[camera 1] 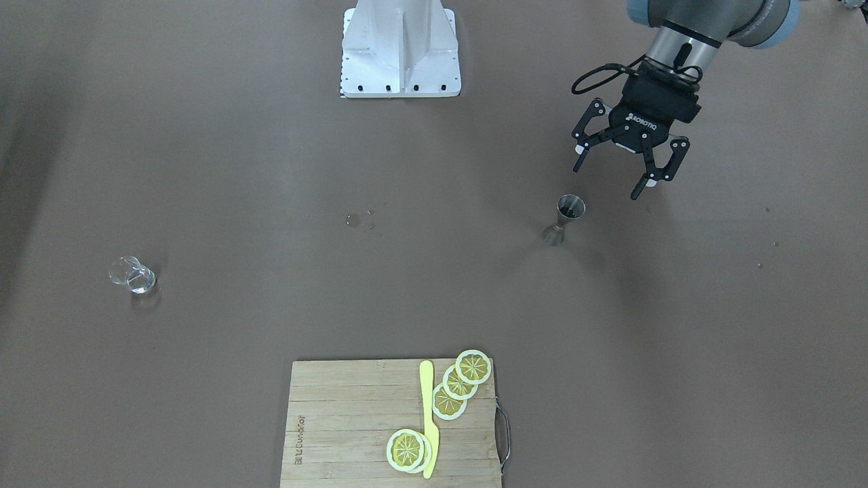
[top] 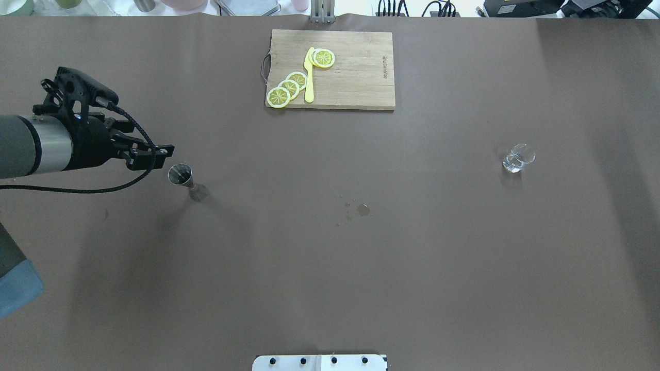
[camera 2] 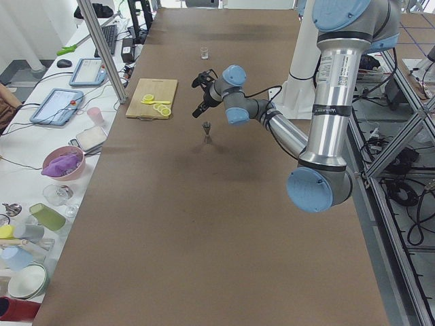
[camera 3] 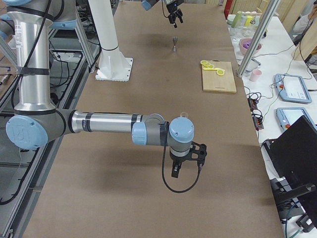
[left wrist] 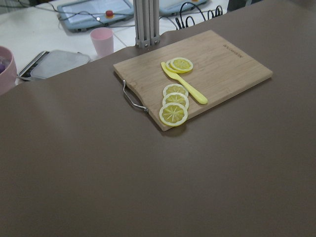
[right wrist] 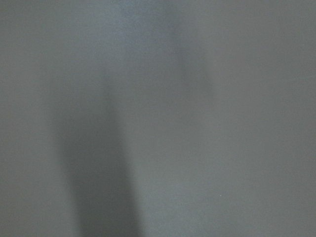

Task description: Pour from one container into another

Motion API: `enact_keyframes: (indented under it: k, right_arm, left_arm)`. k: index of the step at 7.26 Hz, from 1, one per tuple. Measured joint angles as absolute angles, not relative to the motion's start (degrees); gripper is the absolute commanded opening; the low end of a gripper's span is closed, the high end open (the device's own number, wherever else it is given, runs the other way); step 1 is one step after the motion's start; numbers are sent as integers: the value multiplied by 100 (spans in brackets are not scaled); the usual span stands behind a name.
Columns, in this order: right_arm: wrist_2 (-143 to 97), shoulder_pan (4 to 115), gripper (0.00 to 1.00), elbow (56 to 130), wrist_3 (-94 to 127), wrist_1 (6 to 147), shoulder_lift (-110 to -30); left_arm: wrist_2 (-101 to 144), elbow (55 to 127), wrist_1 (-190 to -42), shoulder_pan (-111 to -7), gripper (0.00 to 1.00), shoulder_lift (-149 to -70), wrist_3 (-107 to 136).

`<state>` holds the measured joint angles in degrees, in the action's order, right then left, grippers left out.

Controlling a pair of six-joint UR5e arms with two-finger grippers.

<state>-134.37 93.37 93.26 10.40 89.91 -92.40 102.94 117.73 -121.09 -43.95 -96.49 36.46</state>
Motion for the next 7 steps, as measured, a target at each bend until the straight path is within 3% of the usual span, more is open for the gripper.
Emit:
enact_keyframes:
  k: [4, 7]
  right_arm:
    - [-13398, 9536, 100, 9367, 1037, 8999, -9406]
    - [-13411, 9593, 100, 9391, 1075, 9063, -9403]
  left_arm:
    - [11935, 11199, -9547, -5329, 98, -10344, 2437]
    - [13264, 10823, -8061, -6154, 98, -10338, 1774]
